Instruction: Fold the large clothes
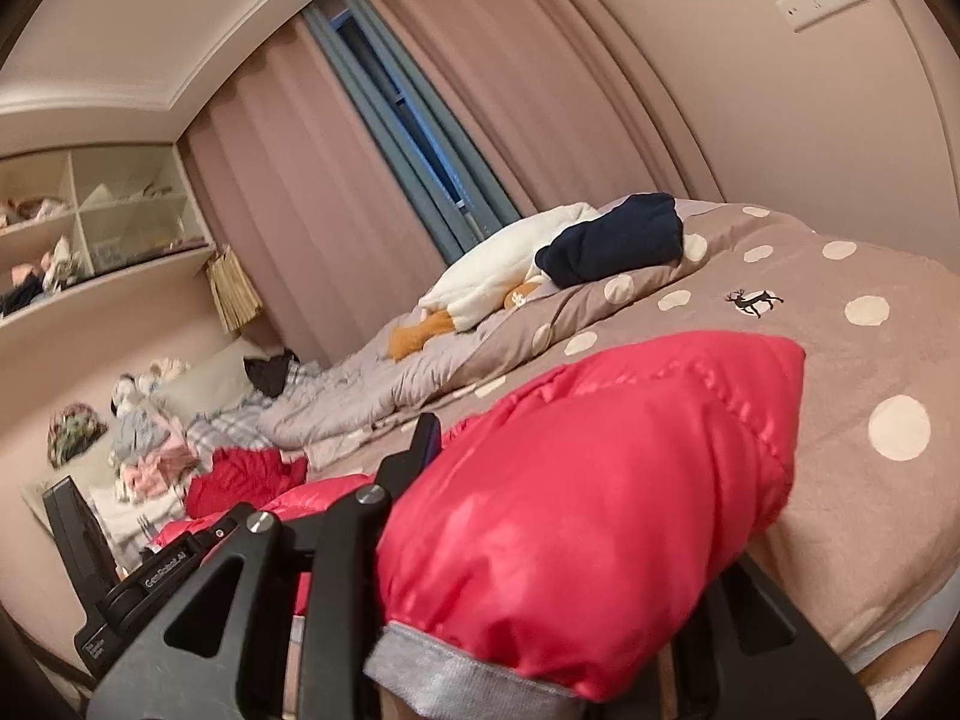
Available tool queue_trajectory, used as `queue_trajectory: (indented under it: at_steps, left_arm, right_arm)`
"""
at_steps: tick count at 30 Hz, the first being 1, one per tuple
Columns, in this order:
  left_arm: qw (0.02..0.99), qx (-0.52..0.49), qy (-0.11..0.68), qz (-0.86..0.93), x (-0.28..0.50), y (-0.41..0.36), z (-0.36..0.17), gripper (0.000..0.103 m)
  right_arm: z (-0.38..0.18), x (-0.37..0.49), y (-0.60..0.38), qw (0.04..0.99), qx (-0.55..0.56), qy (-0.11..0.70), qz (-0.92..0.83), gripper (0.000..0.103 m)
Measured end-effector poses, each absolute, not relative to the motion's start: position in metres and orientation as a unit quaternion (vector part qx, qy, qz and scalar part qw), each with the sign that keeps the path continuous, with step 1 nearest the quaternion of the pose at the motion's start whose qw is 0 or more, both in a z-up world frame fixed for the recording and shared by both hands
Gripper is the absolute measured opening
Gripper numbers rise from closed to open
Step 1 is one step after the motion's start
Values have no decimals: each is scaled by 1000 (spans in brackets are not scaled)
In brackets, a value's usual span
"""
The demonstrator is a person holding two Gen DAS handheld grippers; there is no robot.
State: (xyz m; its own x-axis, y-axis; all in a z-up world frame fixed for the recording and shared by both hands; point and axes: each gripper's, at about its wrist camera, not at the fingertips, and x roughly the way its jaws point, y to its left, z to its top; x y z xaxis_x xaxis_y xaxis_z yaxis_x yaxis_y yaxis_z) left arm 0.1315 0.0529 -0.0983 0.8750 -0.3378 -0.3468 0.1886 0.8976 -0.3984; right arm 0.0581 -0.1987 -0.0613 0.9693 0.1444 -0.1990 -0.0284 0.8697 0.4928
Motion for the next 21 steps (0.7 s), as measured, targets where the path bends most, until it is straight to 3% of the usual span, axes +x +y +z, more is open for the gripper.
queue_trajectory:
  at_steps: [7, 17, 21]
  left_arm:
    - [951, -132, 236, -152, 164, 50, -106, 24]
    - [929, -182, 268, -177, 208, 55, -114, 24]
    - [937, -150, 269, -162, 225, 42, -116, 24]
  right_arm:
    - [-51, 87, -186, 966, 225, 126, 11, 28]
    - [-53, 116, -171, 972, 187, 137, -30, 29]
    - [-56, 132, -176, 969, 197, 142, -35, 29]
